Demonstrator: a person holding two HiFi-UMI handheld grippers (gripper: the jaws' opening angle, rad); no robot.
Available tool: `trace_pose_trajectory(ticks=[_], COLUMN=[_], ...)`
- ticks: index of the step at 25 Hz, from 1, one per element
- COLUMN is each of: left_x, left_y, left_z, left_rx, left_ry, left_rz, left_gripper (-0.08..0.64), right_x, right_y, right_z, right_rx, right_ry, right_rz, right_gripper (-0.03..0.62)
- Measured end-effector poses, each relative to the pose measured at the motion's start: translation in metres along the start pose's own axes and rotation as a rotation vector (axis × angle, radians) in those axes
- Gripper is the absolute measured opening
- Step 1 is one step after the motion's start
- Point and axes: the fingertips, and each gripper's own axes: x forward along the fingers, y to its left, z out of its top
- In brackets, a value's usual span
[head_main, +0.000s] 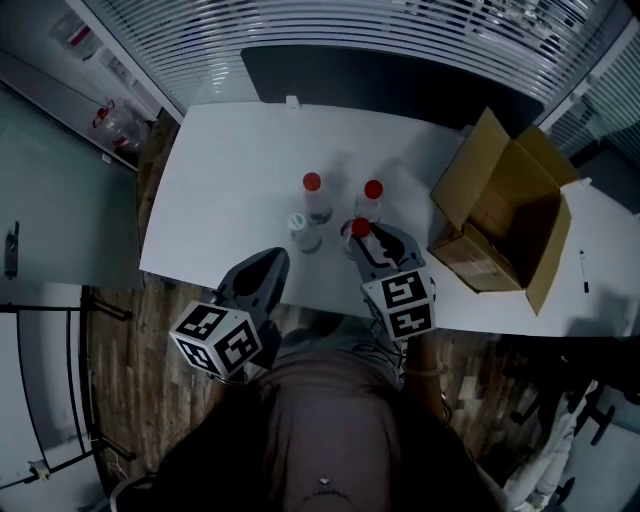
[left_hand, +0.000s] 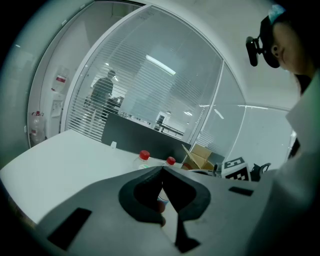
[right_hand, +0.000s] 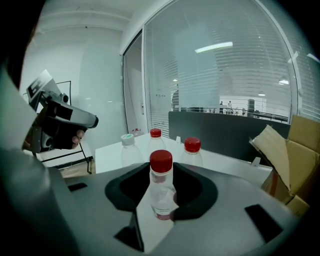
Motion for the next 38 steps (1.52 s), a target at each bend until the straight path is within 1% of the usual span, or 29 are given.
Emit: trace_pose_trajectory(ticks=[8, 13, 21, 23, 25, 26, 29, 33, 38], left_x=[-0.014, -0.027, -0.055, -0.063, -0.070, -0.075, -0.087, -0.101, -0.107], left_y=[0.003, 0.006, 0.009, 0.010, 0.010, 0.009, 0.008, 0.005, -0.001], left_z=[-0.001, -0.004, -0.011, -0.014, -0.017, -0.019, -0.026, -0.039, -0.052], left_rx=[-0.005, -0.009, -0.006, -0.004, -0.002, -0.001, 0.004, 0.002, -0.007], left_ry=[-0.013, -0.016, -0.018, -0.017, -0.014, -0.012, -0.003, 0.004, 0.015], left_rz=[-0.022, -0.048, -0.089, -0.099, -0.110, -0.115, -0.131, -0.147, -0.167], left_gripper=[0.008, 0.008, 0.008, 0.009, 0.008, 0.009, 0.008, 0.009, 0.008], right_x=[-0.006, -0.018, -0.048, -0.058, -0.069, -0.075, -0.092, -0.116, -0.136], right_y=[0.003, 0.011, 0.026, 0.030, 0.034, 0.038, 0.052, 0.069, 0.080], right_z=[-0.012, -0.006, -0.004, -0.002, 0.001, 0.004, 0.011, 0.020, 0.020], right_rx=[0.002, 0.019, 0.073, 0.072, 0.075, 0.080, 0.101, 0.113, 0.123], right_ry=[0.027, 0.011, -0.023, -0.043, -0.074, -0.092, -0.146, -0.207, -0.238], right_rz=[-0.048, -0.087, -0.188, -0.241, -0.291, -0.307, -0.324, -0.342, -0.357], right_gripper=[0.153, 0.153, 0.152, 0.143, 0.097, 0.085, 0.063, 0.054, 0.051])
